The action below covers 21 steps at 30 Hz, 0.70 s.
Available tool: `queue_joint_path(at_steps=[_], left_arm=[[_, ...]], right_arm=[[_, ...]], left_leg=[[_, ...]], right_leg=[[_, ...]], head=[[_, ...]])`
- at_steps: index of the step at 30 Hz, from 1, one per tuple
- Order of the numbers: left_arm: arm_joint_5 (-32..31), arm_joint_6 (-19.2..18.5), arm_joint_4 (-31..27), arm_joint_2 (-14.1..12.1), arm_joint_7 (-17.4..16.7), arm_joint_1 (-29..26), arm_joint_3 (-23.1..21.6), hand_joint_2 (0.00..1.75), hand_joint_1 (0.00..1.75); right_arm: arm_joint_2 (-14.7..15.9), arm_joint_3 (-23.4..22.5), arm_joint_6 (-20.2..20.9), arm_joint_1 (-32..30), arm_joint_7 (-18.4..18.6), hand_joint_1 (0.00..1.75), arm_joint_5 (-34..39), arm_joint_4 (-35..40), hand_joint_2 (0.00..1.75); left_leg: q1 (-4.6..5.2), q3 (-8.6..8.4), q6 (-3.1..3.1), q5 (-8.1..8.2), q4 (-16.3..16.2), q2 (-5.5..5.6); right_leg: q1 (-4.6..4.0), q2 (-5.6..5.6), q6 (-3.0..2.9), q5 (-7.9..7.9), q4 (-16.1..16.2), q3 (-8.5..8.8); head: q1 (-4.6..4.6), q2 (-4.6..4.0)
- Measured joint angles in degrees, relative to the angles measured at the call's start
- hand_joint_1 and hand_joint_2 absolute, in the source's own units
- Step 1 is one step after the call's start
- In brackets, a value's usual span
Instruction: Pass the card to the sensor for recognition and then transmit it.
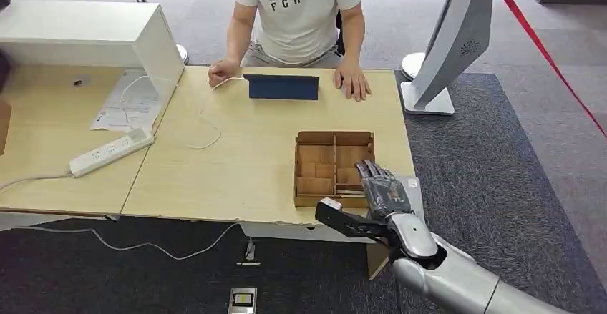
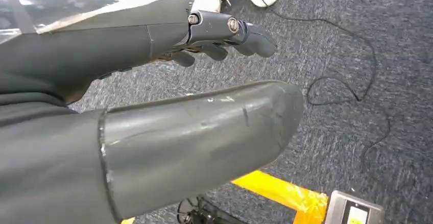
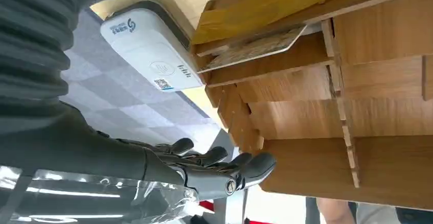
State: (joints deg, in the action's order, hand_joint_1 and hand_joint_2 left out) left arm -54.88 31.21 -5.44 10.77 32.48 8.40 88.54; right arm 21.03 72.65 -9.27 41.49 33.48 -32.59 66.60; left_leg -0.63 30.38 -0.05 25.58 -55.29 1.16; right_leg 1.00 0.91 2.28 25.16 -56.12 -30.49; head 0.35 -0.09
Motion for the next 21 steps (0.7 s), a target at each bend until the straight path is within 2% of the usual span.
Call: queue_joint_path(at_steps=[10, 11, 12, 16, 17, 18, 21], left_arm=[[0.24, 0.22, 0.0, -0.02, 0.02, 0.0, 0.0, 0.0, 0.0], [0.46, 0.26, 0.0, -0.02, 0.02, 0.0, 0.0, 0.0, 0.0], [0.68, 0.24, 0.0, -0.02, 0.02, 0.0, 0.0, 0.0, 0.0], [0.72, 0.26, 0.0, 0.0, 0.02, 0.0, 0.0, 0.0, 0.0], [0.66, 0.24, 0.0, 0.0, 0.02, 0.0, 0.0, 0.0, 0.0], [0.61, 0.26, 0.0, -0.02, 0.02, 0.01, 0.0, 0.0, 0.0], [0.52, 0.35, 0.0, 0.0, 0.02, 0.0, 0.0, 0.0, 0.0]], right_arm=[[0.0, -0.02, -0.24, 0.0, -0.24, 0.0, -0.02, -0.79, 1.75], [-0.02, -0.02, -0.28, 0.0, -0.24, 0.0, -0.07, -1.11, 0.0], [-0.02, -0.04, -0.33, 0.0, -0.24, 0.0, -0.07, -1.35, 1.75], [-0.04, -0.04, -0.31, 0.0, -0.24, 0.0, -0.11, -1.35, 1.75], [-0.04, -0.04, -0.24, 0.0, -0.24, 0.12, -0.33, -1.35, 1.75], [-0.04, -0.02, -0.17, 0.0, -0.24, 1.75, -0.46, -1.35, 1.75], [-0.04, 0.02, 0.33, -0.01, -0.53, 1.75, -0.33, -1.42, 1.75]], left_leg=[[0.0, 0.0, 0.0, 0.0, 0.0, 0.0], [0.0, 0.0, 0.0, 0.0, 0.0, 0.0], [0.0, 0.0, 0.0, 0.0, 0.0, 0.0], [0.0, 0.0, 0.0, 0.0, 0.0, 0.0], [0.0, 0.0, 0.0, 0.0, 0.0, 0.0], [0.0, 0.0, 0.0, 0.0, 0.0, 0.0], [0.0, 0.0, 0.0, 0.0, 0.0, 0.0]], right_leg=[[0.0, 0.0, 0.0, 0.0, 0.0, 0.0], [0.0, 0.0, 0.0, 0.0, 0.0, 0.0], [0.0, 0.0, 0.0, 0.0, 0.0, 0.0], [0.0, 0.0, 0.0, 0.0, 0.0, 0.0], [0.0, 0.0, 0.0, 0.0, 0.0, 0.0], [0.0, 0.0, 0.0, 0.0, 0.0, 0.0], [0.0, 0.0, 0.0, 0.0, 0.0, 0.0]], head=[[0.0, 0.0], [0.0, 0.0], [0.02, 0.0], [0.0, 0.0], [0.02, 0.0], [0.0, 0.0], [0.02, 0.0]])
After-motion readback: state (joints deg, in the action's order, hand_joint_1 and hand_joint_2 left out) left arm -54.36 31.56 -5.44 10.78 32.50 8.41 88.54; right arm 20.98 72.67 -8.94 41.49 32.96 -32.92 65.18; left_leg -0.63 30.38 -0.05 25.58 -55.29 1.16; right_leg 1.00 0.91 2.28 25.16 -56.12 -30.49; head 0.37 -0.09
